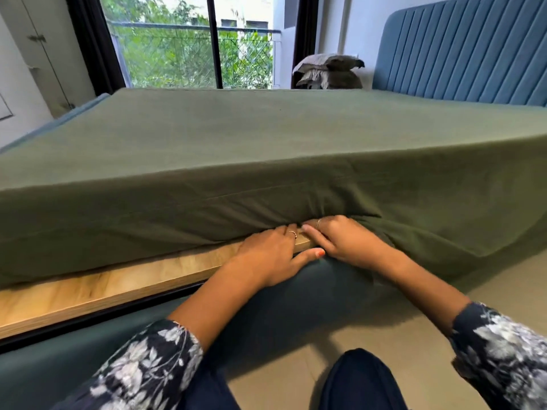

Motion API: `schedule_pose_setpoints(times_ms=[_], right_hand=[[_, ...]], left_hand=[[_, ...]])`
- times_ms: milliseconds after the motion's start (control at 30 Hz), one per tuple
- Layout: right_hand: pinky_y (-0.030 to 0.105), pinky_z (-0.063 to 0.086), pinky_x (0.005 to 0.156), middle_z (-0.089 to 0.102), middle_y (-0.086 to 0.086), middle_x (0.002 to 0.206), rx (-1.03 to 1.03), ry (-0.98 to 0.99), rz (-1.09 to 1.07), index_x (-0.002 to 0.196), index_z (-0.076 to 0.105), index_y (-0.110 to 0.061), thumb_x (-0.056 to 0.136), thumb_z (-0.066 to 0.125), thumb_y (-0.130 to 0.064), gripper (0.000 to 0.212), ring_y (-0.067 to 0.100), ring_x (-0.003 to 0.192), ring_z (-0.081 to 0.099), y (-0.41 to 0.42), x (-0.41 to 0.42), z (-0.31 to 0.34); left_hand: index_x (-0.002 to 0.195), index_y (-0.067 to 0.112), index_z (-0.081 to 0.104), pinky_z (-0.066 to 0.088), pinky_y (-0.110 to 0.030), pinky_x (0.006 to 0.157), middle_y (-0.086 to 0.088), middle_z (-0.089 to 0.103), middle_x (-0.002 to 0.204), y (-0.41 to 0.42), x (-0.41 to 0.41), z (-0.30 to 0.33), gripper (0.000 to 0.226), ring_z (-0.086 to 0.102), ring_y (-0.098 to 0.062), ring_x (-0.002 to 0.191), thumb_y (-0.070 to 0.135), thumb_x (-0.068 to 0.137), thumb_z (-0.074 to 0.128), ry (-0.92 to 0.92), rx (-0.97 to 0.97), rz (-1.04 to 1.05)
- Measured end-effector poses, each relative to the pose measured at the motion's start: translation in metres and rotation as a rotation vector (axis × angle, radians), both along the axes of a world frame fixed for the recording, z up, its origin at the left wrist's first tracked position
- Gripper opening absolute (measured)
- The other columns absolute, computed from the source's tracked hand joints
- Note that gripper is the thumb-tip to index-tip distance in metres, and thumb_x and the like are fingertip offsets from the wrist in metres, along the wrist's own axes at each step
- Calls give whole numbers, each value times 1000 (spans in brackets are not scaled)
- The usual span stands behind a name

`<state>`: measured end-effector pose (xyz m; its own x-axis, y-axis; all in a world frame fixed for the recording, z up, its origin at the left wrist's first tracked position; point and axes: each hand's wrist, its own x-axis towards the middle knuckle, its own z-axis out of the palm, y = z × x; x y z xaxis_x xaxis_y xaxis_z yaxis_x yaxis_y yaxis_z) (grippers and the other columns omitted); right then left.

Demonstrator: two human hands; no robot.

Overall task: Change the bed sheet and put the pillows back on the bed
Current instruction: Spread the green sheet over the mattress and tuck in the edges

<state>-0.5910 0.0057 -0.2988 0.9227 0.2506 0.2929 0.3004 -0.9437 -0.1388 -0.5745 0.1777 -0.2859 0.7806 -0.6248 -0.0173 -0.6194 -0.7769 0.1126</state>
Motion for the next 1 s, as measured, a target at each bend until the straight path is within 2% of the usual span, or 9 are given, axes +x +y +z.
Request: schedule_pose_setpoints(times_ms=[67, 167, 267, 500, 633, 733, 833, 933, 1000], right_hand=[[34, 55, 68, 73, 6, 95, -123, -259, 48, 104, 70, -15, 100, 34, -40, 45, 24, 84, 69, -3, -10, -14], [35, 52, 91, 67, 10, 118, -167, -520, 21, 113, 70, -7, 98, 46, -28, 35, 23, 105, 66, -15, -32, -40], [31, 35, 110, 55, 14, 135, -181, -490, -53, 126, 61, -2, 102, 36, -32, 46, 26, 121, 55, -35, -53, -56], [32, 22, 117, 35, 12, 151, -231, -309, 13, 144, 37, -5, 102, 28, -42, 56, 20, 141, 29, -61, -58, -62], [29, 21, 117, 32, 10, 153, -22, -279, -41, 146, 36, -6, 102, 28, -44, 59, 17, 142, 29, -57, -50, -57], [25, 25, 115, 44, 10, 146, 23, -278, -94, 140, 46, -6, 100, 29, -42, 57, 18, 135, 39, -55, -41, -49], [25, 28, 109, 54, 11, 136, -21, -255, -125, 133, 55, -6, 96, 31, -36, 53, 22, 125, 51, -59, -29, -39], [28, 35, 99, 64, 10, 121, -104, -209, -148, 119, 63, -8, 92, 27, -33, 52, 25, 110, 61, -64, -18, -23], [33, 39, 100, 63, 6, 120, -90, -98, -140, 116, 62, -12, 89, 14, -40, 62, 23, 112, 58, -69, -10, -13]], left_hand=[[144, 16, 34, 39, -39, 101, -8, 45, 144, -1, -1, 0, 76, 46, -27, 128, 69, 91, 27, -8, -9, 22], [143, 15, 35, 41, -39, 98, -8, 47, 141, -7, -8, 3, 74, 48, -28, 126, 68, 92, 29, -62, 77, 65], [132, 14, 49, 42, -37, 92, -9, 53, 132, -24, -19, 11, 54, 51, -29, 122, 54, 98, 37, -166, 137, 77], [112, 16, 60, 46, -34, 76, -5, 63, 114, -54, -32, 6, 26, 61, -28, 106, 35, 100, 47, -331, -27, 13], [74, 13, 68, 45, -26, 46, -6, 67, 66, -63, -25, -2, 33, 66, -25, 59, 45, 81, 71, -385, -166, 31], [91, 13, 69, 49, -30, 59, -8, 71, 83, -77, -21, -6, 32, 69, -27, 75, 41, 95, 53, -282, -201, 52], [75, 14, 70, 45, -23, 47, -4, 69, 67, -90, -13, -2, 20, 68, -21, 58, 30, 86, 68, -397, -217, 34], [117, 11, 60, 48, -35, 79, -11, 65, 111, -106, -1, -6, 32, 64, -29, 102, 25, 104, 34, -268, -132, 13], [128, 11, 53, 43, -39, 90, -12, 58, 126, -116, 5, -5, 37, 55, -32, 116, 25, 106, 27, -146, -56, 80]])
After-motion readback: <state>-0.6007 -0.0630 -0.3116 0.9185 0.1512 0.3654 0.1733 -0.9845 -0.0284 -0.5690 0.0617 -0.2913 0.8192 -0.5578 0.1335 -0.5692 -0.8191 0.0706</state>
